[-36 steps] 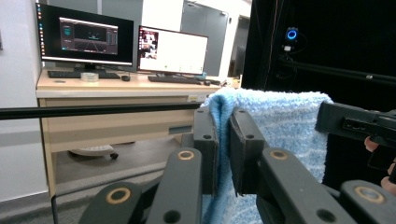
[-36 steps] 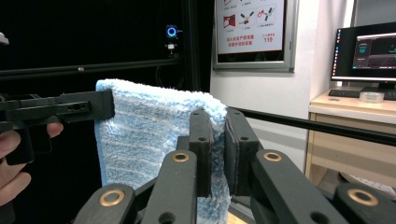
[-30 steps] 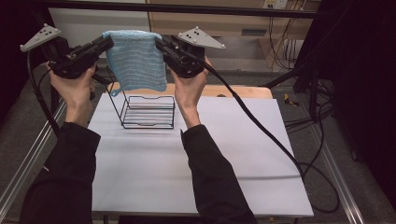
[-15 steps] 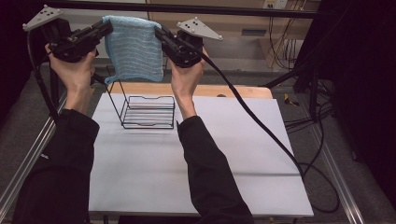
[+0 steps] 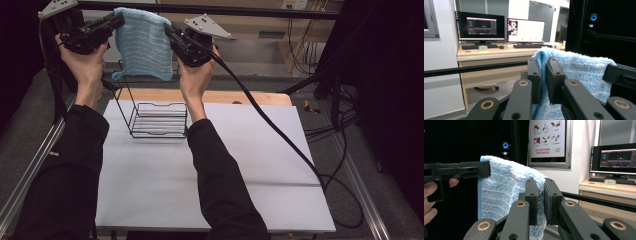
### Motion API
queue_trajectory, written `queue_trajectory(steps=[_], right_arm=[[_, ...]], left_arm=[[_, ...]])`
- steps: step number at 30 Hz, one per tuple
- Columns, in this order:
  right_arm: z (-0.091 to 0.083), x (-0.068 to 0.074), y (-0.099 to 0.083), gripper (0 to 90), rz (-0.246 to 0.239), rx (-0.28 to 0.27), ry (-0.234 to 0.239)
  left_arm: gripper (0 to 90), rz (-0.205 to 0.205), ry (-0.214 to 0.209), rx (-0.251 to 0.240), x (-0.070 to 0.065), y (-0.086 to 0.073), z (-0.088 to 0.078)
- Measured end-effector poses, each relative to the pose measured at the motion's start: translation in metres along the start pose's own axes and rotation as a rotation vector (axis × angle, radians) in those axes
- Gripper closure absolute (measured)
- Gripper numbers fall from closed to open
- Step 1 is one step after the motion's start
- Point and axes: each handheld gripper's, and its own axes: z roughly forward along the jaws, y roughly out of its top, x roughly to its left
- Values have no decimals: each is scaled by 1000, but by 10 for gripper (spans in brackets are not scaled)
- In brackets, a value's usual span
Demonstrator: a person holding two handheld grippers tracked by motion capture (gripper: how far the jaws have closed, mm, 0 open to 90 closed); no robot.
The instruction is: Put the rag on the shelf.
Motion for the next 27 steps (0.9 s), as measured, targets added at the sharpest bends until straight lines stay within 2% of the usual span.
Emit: queue_trajectory(steps=[6, 11, 14, 18, 23, 27], right_arm=[[9, -6, -6, 831, -19, 34, -15], [19, -10, -17, 829, -34, 82, 7], [21, -8, -22, 828, -44, 102, 29], [20, -3, -27, 826, -73, 131, 44], [13, -4, -37, 823, -45, 169, 65], [8, -1, -46, 821, -45, 196, 84]], left_arm=[[821, -10, 2, 11, 6, -13, 4], [821, -20, 8, 25, 16, -29, 0], [820, -41, 2, 35, 22, -40, -5], [820, -53, -22, 31, 24, -54, -16], [819, -65, -45, 43, 24, -72, -25], [818, -58, -57, 62, 24, -81, -30]])
